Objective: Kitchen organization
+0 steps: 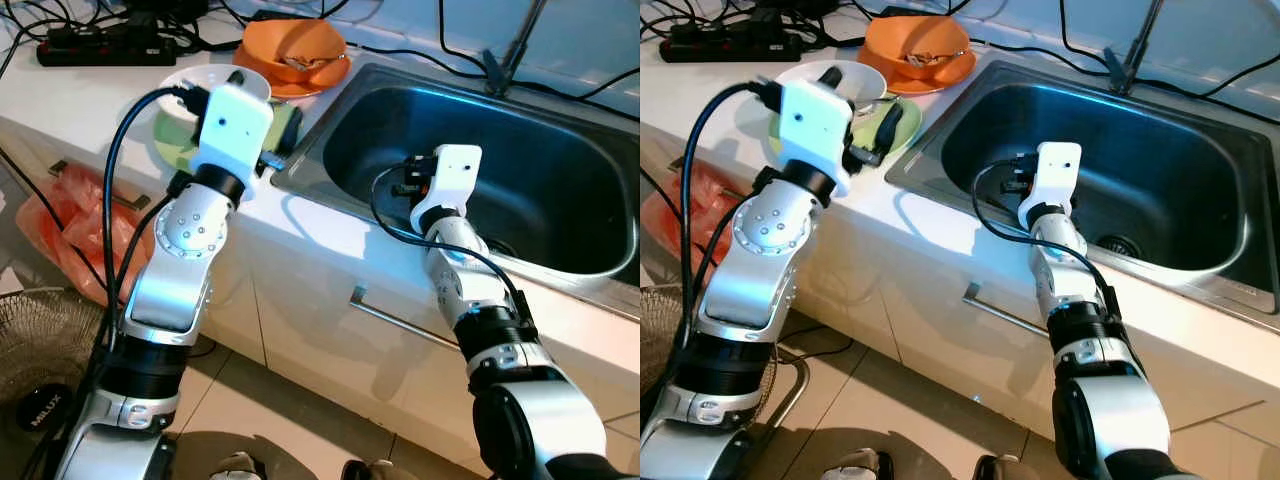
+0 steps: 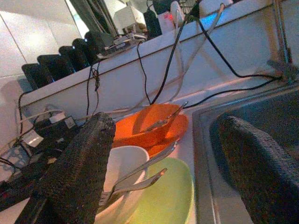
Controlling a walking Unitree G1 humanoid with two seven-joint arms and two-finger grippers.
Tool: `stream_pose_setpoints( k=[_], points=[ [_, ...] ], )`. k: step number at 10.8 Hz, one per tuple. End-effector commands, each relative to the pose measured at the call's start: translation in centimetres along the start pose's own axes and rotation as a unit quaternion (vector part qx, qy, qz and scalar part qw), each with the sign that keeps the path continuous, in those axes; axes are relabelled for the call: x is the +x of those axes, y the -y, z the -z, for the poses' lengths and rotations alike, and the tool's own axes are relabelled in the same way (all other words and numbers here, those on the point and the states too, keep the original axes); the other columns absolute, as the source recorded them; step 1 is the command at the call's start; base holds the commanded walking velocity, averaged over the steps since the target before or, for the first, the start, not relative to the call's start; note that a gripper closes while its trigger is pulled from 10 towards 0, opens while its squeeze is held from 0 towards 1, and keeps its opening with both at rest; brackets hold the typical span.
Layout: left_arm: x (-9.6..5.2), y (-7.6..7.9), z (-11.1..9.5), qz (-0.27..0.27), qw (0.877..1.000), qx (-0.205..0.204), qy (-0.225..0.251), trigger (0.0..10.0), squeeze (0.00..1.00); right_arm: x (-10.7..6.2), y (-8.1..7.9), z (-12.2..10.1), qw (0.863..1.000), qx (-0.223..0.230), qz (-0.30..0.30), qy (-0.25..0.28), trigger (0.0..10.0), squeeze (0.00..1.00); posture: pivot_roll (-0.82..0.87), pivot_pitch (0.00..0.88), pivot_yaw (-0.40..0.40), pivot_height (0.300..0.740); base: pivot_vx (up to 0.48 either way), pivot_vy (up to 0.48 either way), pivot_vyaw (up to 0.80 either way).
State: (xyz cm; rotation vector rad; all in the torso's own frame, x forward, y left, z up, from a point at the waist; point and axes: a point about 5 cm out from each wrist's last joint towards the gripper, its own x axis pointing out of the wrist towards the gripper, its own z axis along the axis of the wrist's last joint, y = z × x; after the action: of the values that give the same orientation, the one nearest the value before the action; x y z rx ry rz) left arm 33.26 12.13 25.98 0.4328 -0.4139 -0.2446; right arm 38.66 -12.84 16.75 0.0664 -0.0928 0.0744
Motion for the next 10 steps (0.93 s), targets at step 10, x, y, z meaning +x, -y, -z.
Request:
stream_pose_setpoints(
  k=[10],
  points=[
    [0.6,0.5,2.6,0.016,0.994,0.092,-0.057,10.0,0.00,-0.2,0.1,-0.3,1.000,0.011,0.005,0.003,10.0,0.00,0.10,0.102,-0.036,0.740,0.000,0.000,0.00]
  ],
)
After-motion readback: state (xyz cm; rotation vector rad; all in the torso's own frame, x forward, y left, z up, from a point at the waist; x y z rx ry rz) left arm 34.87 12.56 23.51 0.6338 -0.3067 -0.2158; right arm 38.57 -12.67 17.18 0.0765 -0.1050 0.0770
